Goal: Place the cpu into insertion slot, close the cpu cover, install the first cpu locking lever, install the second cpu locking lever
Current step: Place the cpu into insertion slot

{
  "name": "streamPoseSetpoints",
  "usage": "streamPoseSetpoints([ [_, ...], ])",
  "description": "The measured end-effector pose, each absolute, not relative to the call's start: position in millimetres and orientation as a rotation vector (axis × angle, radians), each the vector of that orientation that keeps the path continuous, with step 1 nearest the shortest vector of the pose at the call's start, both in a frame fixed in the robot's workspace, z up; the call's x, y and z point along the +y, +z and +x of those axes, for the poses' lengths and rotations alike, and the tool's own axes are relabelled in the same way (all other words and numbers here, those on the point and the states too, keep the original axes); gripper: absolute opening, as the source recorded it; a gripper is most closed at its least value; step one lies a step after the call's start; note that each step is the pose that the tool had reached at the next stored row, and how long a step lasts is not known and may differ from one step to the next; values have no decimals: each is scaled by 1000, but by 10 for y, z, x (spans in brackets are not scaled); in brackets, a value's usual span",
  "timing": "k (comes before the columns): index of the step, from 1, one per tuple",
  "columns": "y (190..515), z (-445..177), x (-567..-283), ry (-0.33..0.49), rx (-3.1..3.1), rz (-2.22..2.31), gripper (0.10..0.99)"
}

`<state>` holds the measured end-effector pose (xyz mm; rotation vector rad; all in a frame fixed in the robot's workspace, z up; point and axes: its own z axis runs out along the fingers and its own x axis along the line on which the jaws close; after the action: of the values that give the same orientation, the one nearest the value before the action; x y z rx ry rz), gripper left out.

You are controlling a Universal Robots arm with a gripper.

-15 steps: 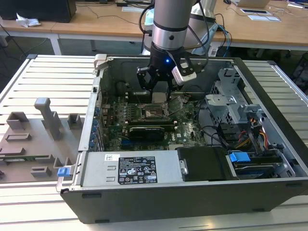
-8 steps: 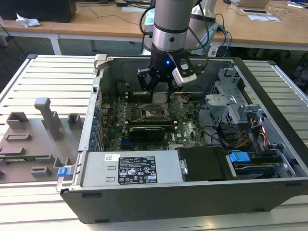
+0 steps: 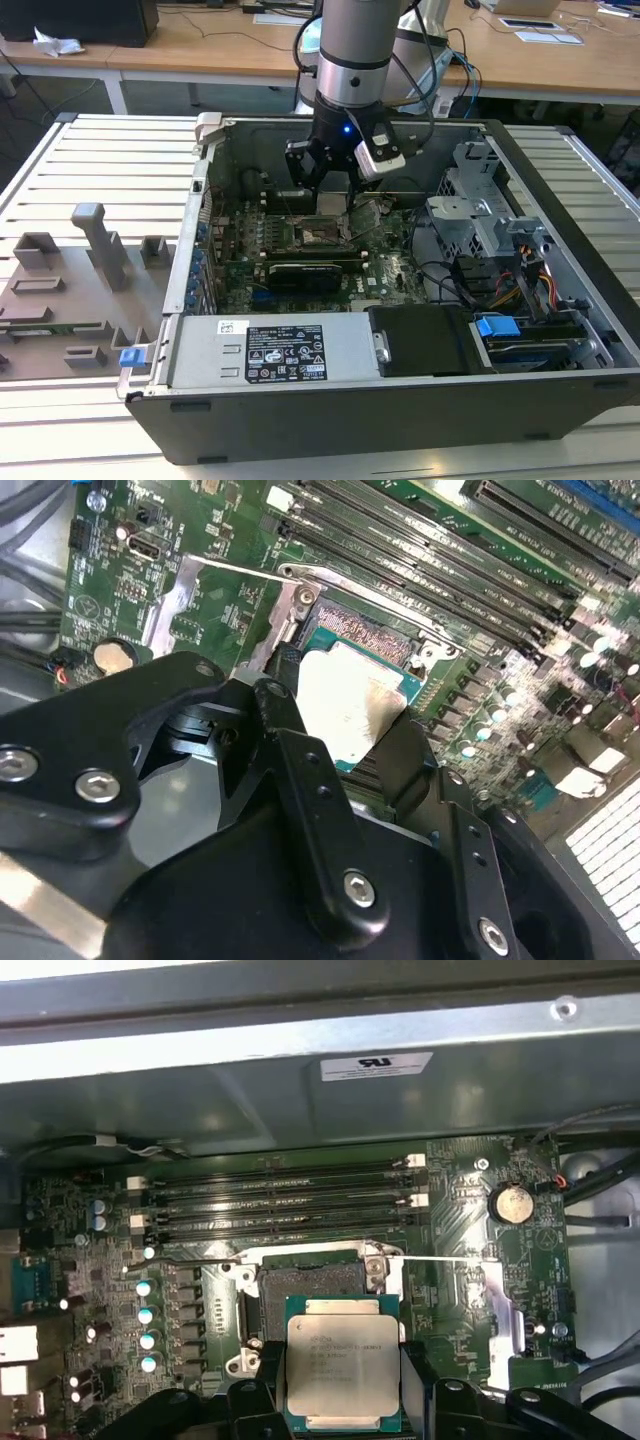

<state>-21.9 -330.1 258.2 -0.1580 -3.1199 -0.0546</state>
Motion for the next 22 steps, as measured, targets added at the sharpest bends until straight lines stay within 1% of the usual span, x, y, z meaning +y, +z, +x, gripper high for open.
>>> streamPoseSetpoints([
  [22, 2571, -220, -3301, -57, -3063, -643, 541],
])
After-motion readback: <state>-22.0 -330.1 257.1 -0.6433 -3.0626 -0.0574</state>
